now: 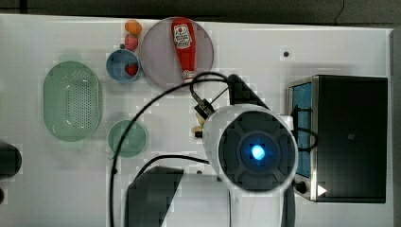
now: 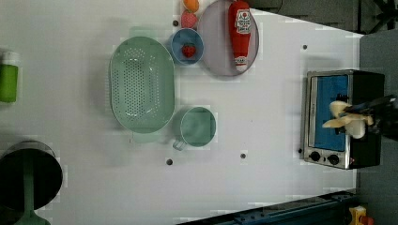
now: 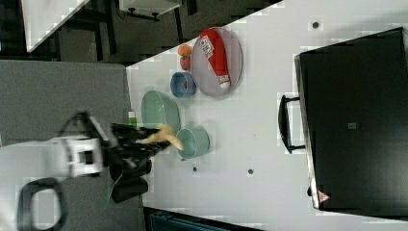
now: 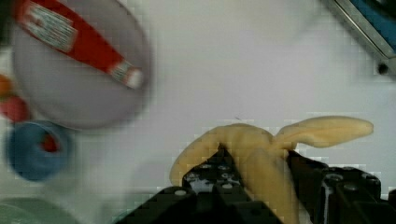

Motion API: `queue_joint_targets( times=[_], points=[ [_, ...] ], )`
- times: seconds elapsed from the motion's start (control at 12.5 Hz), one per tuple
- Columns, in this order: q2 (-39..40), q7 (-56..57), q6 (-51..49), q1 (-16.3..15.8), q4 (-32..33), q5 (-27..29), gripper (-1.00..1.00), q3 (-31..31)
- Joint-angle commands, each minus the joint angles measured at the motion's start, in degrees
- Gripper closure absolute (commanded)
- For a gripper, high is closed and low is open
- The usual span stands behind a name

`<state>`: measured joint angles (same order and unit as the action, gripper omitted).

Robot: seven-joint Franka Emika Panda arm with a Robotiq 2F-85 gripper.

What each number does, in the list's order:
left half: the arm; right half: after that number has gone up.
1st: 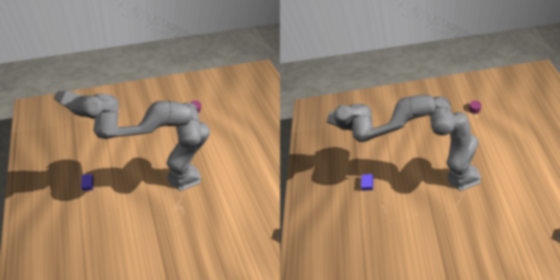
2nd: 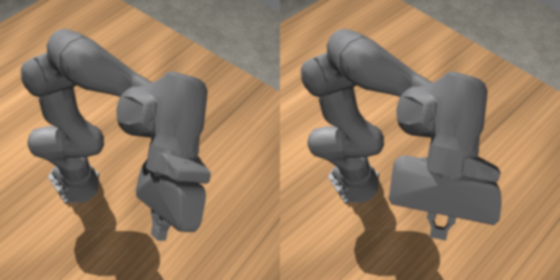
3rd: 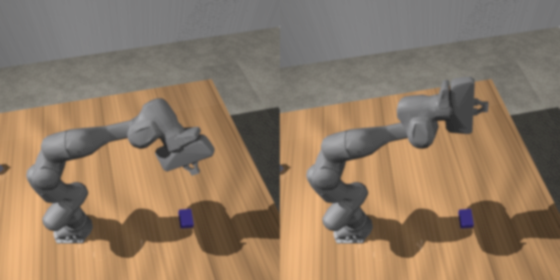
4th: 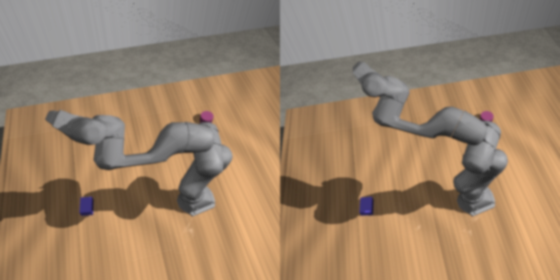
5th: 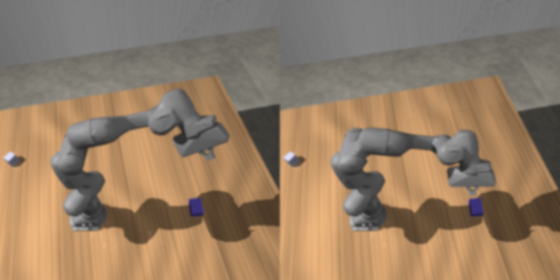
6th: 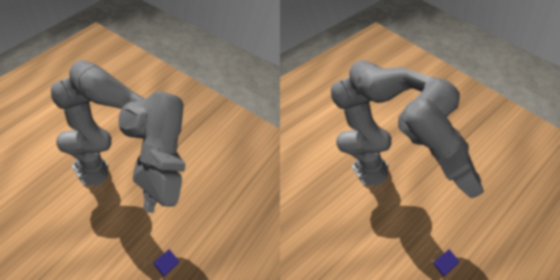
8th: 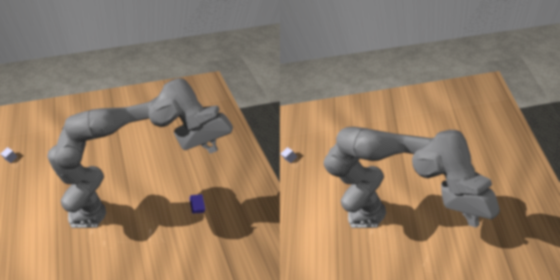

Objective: Pick Banana and place it in mug.

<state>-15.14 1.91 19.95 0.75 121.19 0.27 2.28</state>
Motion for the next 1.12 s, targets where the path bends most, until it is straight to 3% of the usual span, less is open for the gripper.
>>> queue_joint_targets(
  times=[0.08,0.32,0.72,1.12],
  points=[
    [-0.2,-6.9,-3.8,-2.3,0.6,-0.6,0.32,-6.6],
    [0.1,-17.1,-4.2,-3.3,0.7,-0.1,0.32,-13.7],
    [3.0,-27.8,-2.5,-3.8,1.8,7.1,0.32,-23.6],
    [9.4,-38.3,13.5,-3.9,9.3,7.2,0.32,-28.6]
  ],
)
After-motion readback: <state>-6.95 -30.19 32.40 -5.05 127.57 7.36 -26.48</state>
